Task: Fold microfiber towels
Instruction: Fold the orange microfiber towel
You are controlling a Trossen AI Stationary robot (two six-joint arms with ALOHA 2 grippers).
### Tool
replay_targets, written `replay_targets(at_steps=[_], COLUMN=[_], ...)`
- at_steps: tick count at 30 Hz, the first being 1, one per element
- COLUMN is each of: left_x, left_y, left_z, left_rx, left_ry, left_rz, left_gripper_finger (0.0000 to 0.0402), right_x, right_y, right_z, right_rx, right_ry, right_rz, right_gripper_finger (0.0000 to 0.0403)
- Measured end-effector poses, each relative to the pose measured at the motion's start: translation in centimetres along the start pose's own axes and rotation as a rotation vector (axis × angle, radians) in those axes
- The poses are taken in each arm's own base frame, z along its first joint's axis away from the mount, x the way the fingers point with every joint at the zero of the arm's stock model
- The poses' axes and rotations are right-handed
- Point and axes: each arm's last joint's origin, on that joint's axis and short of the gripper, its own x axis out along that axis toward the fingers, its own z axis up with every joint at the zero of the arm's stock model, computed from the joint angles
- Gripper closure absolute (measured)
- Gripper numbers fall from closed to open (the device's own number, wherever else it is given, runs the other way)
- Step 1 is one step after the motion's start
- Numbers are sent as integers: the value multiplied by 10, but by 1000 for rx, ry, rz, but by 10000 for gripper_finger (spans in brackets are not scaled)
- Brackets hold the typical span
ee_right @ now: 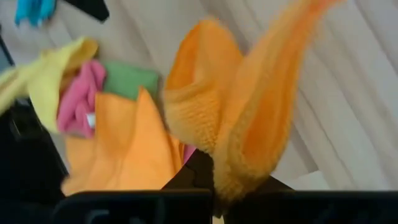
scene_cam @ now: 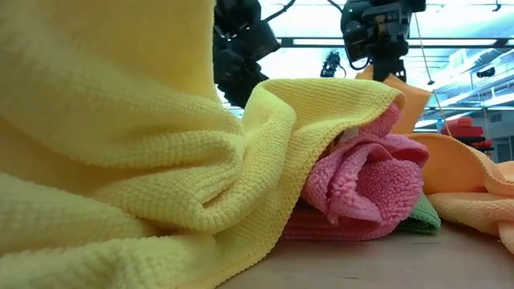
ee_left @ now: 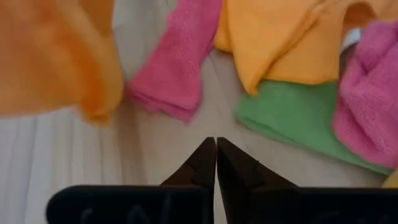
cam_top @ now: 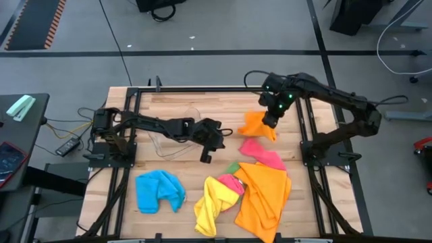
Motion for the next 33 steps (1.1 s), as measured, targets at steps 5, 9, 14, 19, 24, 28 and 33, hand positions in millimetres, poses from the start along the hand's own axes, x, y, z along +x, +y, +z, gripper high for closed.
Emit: replay_targets(at_steps=[5, 9, 14, 19, 24, 28, 33], left_x=[-19, -30, -34, -34, -34, -24, -10], left_y=[2, 1, 1, 1, 1, 2, 9], left_z=[7, 11, 12, 10, 10, 6, 2], left_rx=[0, 6, 4, -19, -45, -51, -59], left_ry=[-16, -23, -27, 1, -8, 9, -18], left_rz=[8, 8, 10, 0, 3, 1, 24], left_gripper_finger=[378, 372, 373, 383, 384, 378, 373], right_x=[7, 18, 15, 19, 58, 75, 77], right_y=[-5, -4, -9, -32, -79, -108, -130], right_z=[19, 47, 78, 77, 52, 23, 2], right_rx=[45, 21, -48, -43, 114, 242, 336], right_ry=[-93, -231, -434, -443, -358, -295, -285], right_rz=[25, 142, 291, 250, 207, 201, 166], right_gripper_finger=[393, 393, 392, 392, 393, 393, 393])
